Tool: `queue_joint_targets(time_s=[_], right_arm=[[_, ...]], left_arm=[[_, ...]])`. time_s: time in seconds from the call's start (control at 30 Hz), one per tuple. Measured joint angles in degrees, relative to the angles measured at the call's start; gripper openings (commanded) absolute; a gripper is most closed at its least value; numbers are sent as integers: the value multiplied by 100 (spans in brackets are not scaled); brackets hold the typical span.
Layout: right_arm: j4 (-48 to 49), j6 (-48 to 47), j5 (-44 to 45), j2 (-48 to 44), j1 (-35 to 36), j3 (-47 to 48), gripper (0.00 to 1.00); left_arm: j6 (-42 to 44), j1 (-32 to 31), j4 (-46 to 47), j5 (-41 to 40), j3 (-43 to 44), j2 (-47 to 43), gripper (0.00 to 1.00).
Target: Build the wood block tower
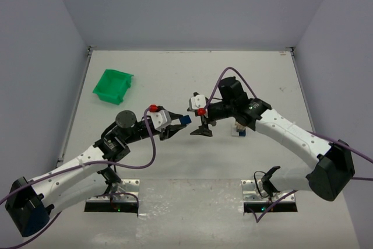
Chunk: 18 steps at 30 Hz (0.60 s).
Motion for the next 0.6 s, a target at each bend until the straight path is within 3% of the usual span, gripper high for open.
queue_joint_targets(time_s=[0.2,0.37,0.6], right_arm=[[113,130,-106,-58,-4,-3,83],[451,409,-194,-317,-4,-96,69],[559,589,-295,-481,-4,-122,69]], left_arm=[[70,1,-74,105,0,-36,0],[127,2,-165,170,0,-22,0],[135,2,-203,231,0,-14,0]])
